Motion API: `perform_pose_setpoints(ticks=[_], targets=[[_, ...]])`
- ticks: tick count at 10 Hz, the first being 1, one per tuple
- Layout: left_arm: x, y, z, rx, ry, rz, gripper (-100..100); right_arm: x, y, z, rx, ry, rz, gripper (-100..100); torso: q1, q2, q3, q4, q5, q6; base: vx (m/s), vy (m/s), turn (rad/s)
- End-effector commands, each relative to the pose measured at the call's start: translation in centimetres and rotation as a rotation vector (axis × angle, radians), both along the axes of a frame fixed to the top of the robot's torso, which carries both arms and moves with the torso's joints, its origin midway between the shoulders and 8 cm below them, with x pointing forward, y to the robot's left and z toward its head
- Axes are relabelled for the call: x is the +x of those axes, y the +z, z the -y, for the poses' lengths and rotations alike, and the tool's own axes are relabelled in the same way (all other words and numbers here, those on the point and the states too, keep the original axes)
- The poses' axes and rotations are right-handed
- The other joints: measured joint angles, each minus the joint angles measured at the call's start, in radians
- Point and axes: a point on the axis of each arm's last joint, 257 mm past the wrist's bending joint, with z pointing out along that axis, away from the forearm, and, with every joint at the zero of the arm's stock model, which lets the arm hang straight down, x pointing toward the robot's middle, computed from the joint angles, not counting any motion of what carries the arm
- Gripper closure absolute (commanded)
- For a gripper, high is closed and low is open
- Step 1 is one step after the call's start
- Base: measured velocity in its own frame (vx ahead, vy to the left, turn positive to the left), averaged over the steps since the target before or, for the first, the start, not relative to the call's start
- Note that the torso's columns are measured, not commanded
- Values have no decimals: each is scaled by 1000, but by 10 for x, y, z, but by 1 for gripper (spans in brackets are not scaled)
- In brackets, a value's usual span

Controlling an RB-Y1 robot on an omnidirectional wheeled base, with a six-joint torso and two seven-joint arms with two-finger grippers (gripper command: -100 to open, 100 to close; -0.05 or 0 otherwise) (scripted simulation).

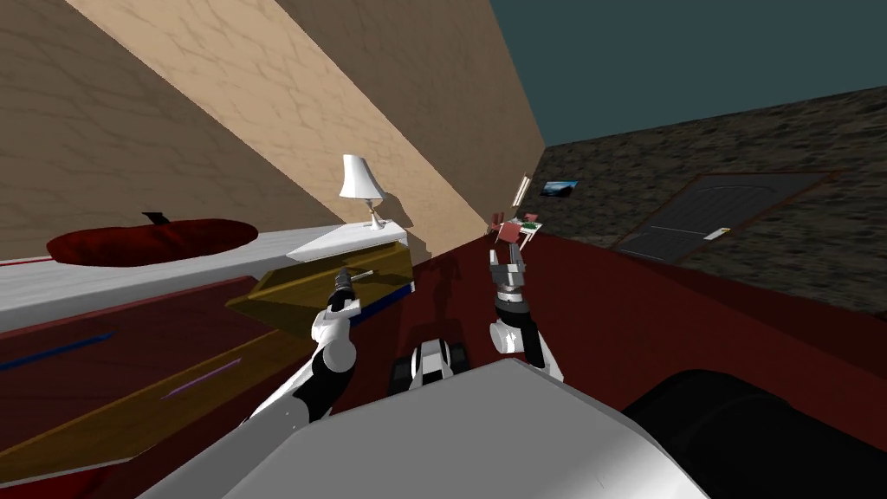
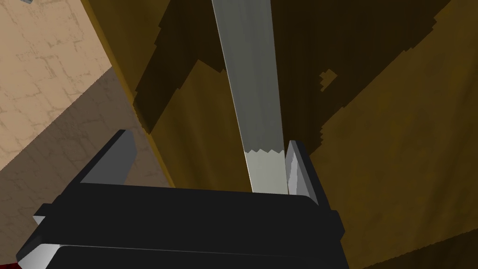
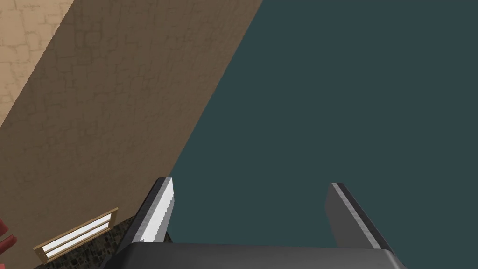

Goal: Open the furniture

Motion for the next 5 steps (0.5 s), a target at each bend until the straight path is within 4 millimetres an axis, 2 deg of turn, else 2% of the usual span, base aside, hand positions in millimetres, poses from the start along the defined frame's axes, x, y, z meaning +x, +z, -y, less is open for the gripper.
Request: perform_pose_setpoints(ticks=[1, 2, 3, 4, 5], targets=[[-4, 7, -17, -6, 36, 23, -100, 0, 0, 0, 0, 0, 0, 0, 0, -3, -2, -2, -1, -6, -14, -9, 3], [-6, 11, -24, 15, 55, 6, -100, 0, 0, 0, 0, 0, 0, 0, 2, -5, -3, -3, -1, -10, -83, 20, -331], [-12, 7, -32, 7, 75, 1, -100, 0, 0, 0, 0, 0, 0, 0, 3, -2, -2, -1, 0, -2, -101, 38, -269], [-21, 1, -43, -15, 105, 1, -100, 0, 0, 0, 0, 0, 0, 0, 1, -3, -2, -2, 1, -1, -50, 16, -71], [-19, -8, -35, -19, 87, -15, -100, 0, 0, 0, 0, 0, 0, 0, 1, -5, -4, -4, 0, -6, -15, 2, -11]])
